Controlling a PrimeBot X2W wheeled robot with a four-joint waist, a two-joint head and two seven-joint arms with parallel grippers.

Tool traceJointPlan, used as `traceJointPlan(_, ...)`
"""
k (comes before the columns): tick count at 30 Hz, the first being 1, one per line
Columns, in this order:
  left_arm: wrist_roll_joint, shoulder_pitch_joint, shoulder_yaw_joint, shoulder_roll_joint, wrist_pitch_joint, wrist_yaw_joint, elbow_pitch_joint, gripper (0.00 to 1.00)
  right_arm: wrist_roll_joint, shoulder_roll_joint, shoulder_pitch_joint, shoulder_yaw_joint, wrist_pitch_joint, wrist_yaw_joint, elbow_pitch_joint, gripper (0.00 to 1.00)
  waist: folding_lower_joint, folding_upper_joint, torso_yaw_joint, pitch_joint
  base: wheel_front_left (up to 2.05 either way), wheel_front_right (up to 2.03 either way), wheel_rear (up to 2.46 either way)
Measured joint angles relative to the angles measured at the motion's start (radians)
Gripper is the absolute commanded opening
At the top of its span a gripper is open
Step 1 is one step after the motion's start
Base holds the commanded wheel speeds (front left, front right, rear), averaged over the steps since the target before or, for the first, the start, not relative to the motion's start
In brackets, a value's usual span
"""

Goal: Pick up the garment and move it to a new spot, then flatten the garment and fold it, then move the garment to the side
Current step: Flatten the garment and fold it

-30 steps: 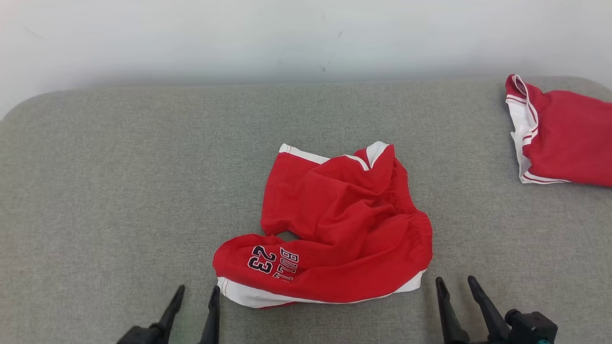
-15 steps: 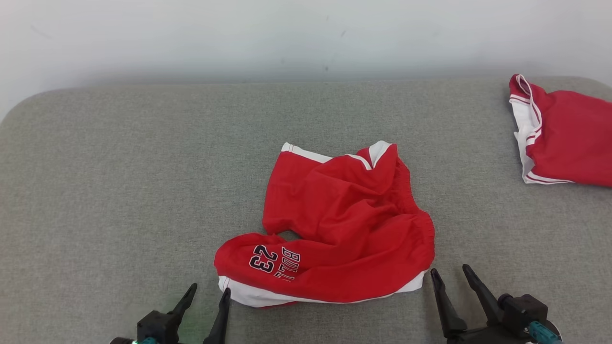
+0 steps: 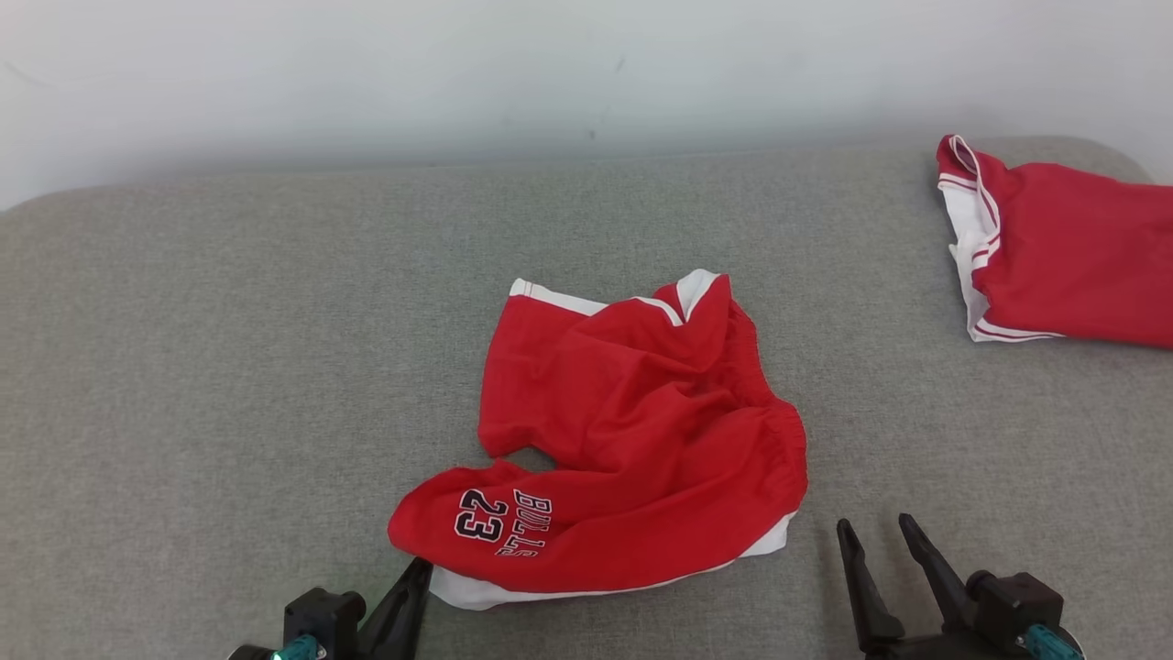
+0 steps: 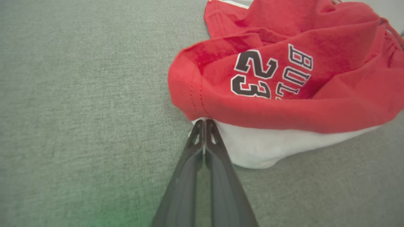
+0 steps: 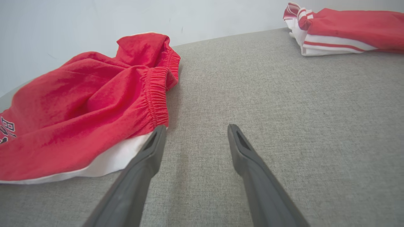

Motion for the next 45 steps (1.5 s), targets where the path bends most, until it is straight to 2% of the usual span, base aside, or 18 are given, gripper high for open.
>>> traceJointPlan(6, -0.006, 0.018, -0.004, 0.001, 0.0, 0.0, -0.018, 0.0, -0.007, 0.013, 0.016, -0.017, 0.0, 0.0, -0.008, 1.0, 0.0, 0.0, 0.025, -0.011, 0.0, 0.0, 0.0)
traceJointPlan(9, -0.002, 0.057, 0.063, -0.004, 0.0, 0.0, -0.069, 0.0, -0.007, 0.015, 0.016, -0.017, 0.0, 0.0, -0.012, 1.0, 0.0, 0.0, 0.041, -0.016, 0.0, 0.0, 0.0)
traceJointPlan(10, 0.009, 0.093, 0.119, -0.01, 0.0, 0.0, -0.119, 0.0, -0.007, 0.016, 0.019, -0.023, 0.0, 0.0, -0.016, 1.0, -0.0001, 0.0, 0.051, -0.019, 0.0, 0.0, 0.0)
traceJointPlan(16, 0.059, 0.219, 0.203, -0.038, 0.0, 0.0, -0.223, 0.0, -0.008, 0.021, 0.037, -0.036, 0.0, 0.0, -0.024, 1.0, -0.0001, -0.0001, 0.083, -0.024, 0.0, 0.0, 0.0)
traceJointPlan(24, 0.079, 0.248, 0.202, -0.074, 0.0, 0.0, -0.235, 0.0, 0.0, -0.004, 0.055, 0.007, 0.0, 0.0, -0.017, 1.0, 0.0, -0.0001, 0.109, -0.032, 0.0, 0.0, 0.0)
traceJointPlan(25, 0.079, 0.247, 0.201, -0.074, 0.0, 0.0, -0.232, 0.22, 0.002, -0.014, 0.057, 0.018, 0.0, 0.0, -0.018, 1.0, -0.0001, 0.0, 0.108, -0.034, 0.0, 0.0, 0.0)
traceJointPlan(26, 0.08, 0.247, 0.203, -0.074, 0.0, 0.0, -0.231, 0.73, 0.004, -0.024, 0.06, 0.03, 0.0, 0.0, -0.019, 1.0, -0.0001, 0.0, 0.107, -0.036, 0.0, 0.0, 0.0)
traceJointPlan(27, 0.081, 0.247, 0.204, -0.074, 0.0, 0.0, -0.233, 1.0, 0.008, -0.036, 0.064, 0.043, 0.0, 0.0, -0.022, 1.0, -0.0001, 0.0, 0.105, -0.037, 0.0, 0.0, 0.0)
traceJointPlan(35, 0.09, 0.251, 0.206, -0.05, 0.0, 0.0, -0.238, 1.0, 0.017, -0.139, 0.058, 0.147, 0.0, 0.0, -0.009, 1.0, -0.0001, 0.0, 0.099, -0.038, 0.0, 0.0, 0.0)
traceJointPlan(40, 0.089, 0.241, 0.132, -0.002, 0.0, 0.0, -0.215, 1.0, 0.015, -0.218, -0.014, 0.278, 0.0, 0.0, 0.023, 1.0, -0.0001, 0.0, 0.101, -0.029, 0.0, 0.0, 0.0)
traceJointPlan(41, 0.089, 0.241, 0.132, -0.002, 0.0, 0.0, -0.215, 1.0, 0.015, -0.218, -0.014, 0.278, 0.0, 0.0, 0.023, 1.0, -0.0001, 0.0, 0.101, -0.029, 0.0, 0.0, 0.0)
traceJointPlan(42, 0.084, 0.224, 0.117, 0.021, 0.0, 0.0, -0.205, 1.0, 0.019, -0.252, -0.043, 0.33, 0.0, 0.0, 0.035, 1.0, 0.0, 0.0, 0.102, -0.024, 0.0, 0.0, 0.0)
traceJointPlan(45, 0.076, 0.204, 0.097, 0.037, 0.0, 0.0, -0.194, 1.0, 0.04, -0.282, -0.079, 0.37, 0.0, 0.0, 0.048, 1.0, -0.0001, 0.0, 0.104, -0.02, 0.0, 0.0, 0.0)
